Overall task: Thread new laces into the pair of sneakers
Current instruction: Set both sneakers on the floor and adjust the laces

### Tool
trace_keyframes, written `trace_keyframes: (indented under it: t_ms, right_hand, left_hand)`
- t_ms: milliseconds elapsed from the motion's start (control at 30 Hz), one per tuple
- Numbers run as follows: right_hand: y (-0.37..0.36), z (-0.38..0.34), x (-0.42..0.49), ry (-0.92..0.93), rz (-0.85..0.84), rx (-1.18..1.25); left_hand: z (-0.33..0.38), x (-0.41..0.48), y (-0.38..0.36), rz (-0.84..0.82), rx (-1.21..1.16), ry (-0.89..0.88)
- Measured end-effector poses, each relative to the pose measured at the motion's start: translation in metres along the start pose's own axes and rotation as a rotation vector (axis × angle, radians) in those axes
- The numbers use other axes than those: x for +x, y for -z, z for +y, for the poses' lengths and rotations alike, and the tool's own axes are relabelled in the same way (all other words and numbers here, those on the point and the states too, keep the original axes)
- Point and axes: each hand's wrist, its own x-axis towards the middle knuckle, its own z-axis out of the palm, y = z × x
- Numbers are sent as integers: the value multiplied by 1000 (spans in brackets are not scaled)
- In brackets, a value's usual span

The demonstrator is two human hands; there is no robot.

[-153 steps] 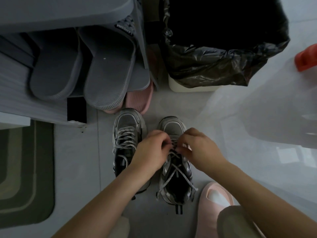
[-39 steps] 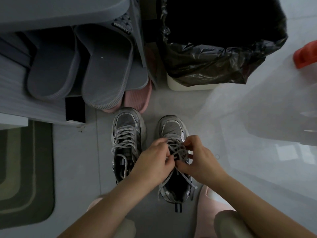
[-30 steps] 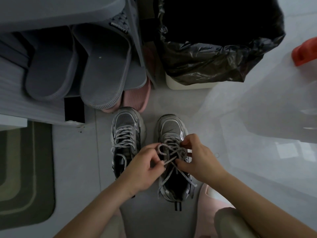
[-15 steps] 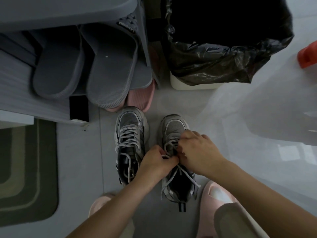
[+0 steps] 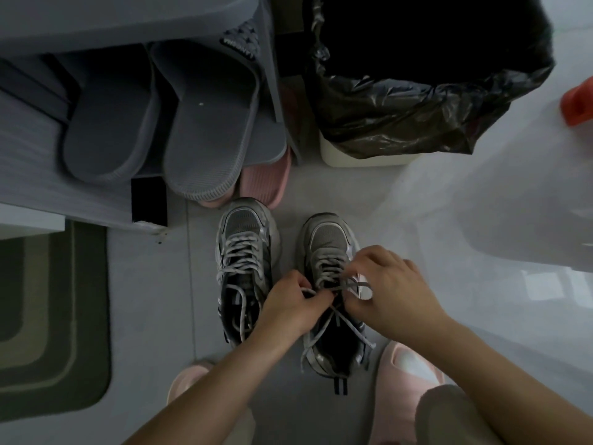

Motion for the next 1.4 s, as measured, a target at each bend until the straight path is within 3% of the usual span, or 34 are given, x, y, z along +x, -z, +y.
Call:
trace_keyframes:
  t_ms: [200, 300, 400, 533, 667, 1100, 1267, 1400]
  right_hand:
    - [-12, -2, 8, 92, -3, -77]
    - [-13, 5, 4, -35, -20, 47]
    - [-11, 9, 14, -236, -21, 334]
    - [-15, 10, 38, -353, -82, 292]
    - [-14, 11, 53, -411, -178, 224]
    - [3, 5, 67, -506, -410, 477]
    - [7, 11, 54, -547, -382, 583]
    - [5, 3, 52, -553, -414, 534]
  left_hand:
    - [0, 0, 1, 17, 32, -20]
    - [-1, -3, 2, 32, 74, -60]
    - [9, 0, 5, 50, -3, -67]
    - [25, 29, 9, 79, 16, -53]
    - [24, 45, 6, 21, 228, -19]
    - [30, 49, 9, 12, 284, -8]
    - [28, 40, 12, -124, -16, 118]
    - [31, 36, 11, -197, 14, 148]
